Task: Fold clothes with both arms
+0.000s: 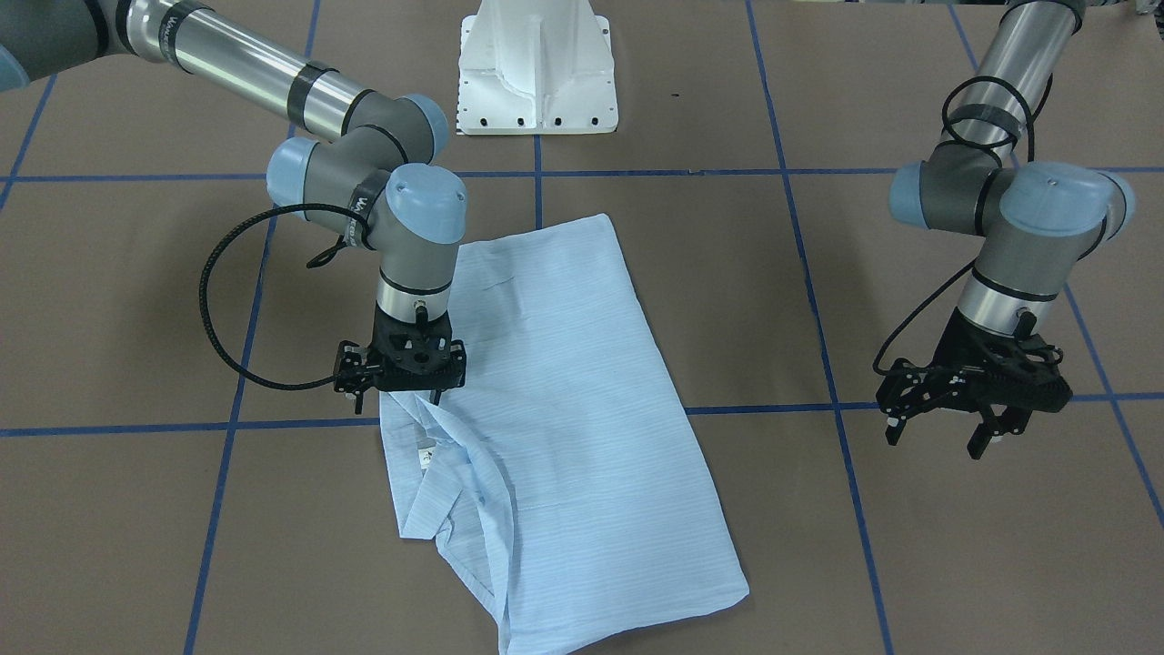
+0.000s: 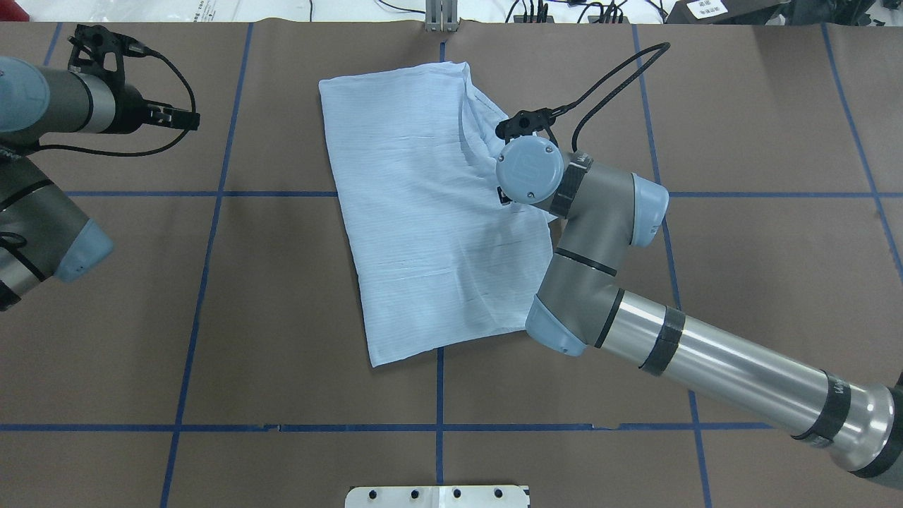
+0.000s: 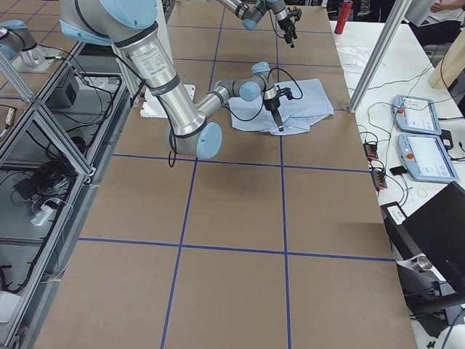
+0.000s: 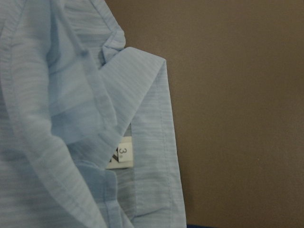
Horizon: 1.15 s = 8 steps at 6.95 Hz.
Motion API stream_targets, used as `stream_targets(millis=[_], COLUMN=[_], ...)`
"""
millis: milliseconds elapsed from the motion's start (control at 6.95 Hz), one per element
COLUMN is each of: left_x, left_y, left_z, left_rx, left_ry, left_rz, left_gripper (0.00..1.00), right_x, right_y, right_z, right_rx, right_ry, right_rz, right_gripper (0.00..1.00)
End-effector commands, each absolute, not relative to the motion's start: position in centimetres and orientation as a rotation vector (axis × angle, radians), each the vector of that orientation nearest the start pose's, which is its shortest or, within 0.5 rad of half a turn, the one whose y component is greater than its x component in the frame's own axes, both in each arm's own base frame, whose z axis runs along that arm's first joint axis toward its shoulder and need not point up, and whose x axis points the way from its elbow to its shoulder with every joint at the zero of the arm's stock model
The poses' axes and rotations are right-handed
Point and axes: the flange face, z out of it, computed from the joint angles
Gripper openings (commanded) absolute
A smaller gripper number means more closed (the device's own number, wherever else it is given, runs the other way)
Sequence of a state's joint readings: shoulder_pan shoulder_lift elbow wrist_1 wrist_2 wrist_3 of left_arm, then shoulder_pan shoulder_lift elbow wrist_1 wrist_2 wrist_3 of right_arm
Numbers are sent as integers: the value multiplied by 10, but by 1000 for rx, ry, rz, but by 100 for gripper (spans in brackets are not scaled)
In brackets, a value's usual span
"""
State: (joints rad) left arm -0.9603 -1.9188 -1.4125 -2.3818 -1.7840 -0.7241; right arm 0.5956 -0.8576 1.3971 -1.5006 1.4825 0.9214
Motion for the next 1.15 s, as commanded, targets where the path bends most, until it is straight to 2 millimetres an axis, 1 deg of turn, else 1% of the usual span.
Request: stream_targets(millis=[0,144,288,431,575,719,863,1007], left_x=[291,291,293,302,327,351,377,404], left_y=[-609,-608,-599,-583,-555,-523,-483,-445], left_z=[456,452,431,401,367,334,300,278], left_rx=[662,660,635,604,569,505,404,337], left_ry=[771,785,861,950,1037,1109,1136,1152], left_rz=[5,12,36,8,-16,-49,-86,-129], left_gripper=[100,100,100,100,100,100,100,100], right_x=[-497,-454,-425,-415,-412,-404,-397,-395], right_y=[-557,-554,-545,-533,-525,-514,-505,-504], right_z=[325,326,302,281,274,291,309,313], right_rx=[437,419,405,396,400,440,459,435], right_ry=[-433,-493,-593,-667,-775,-898,-958,-975], right_rz=[-32,-45,-38,3,62,72,64,111], right_gripper=[100,100,100,100,100,100,100,100])
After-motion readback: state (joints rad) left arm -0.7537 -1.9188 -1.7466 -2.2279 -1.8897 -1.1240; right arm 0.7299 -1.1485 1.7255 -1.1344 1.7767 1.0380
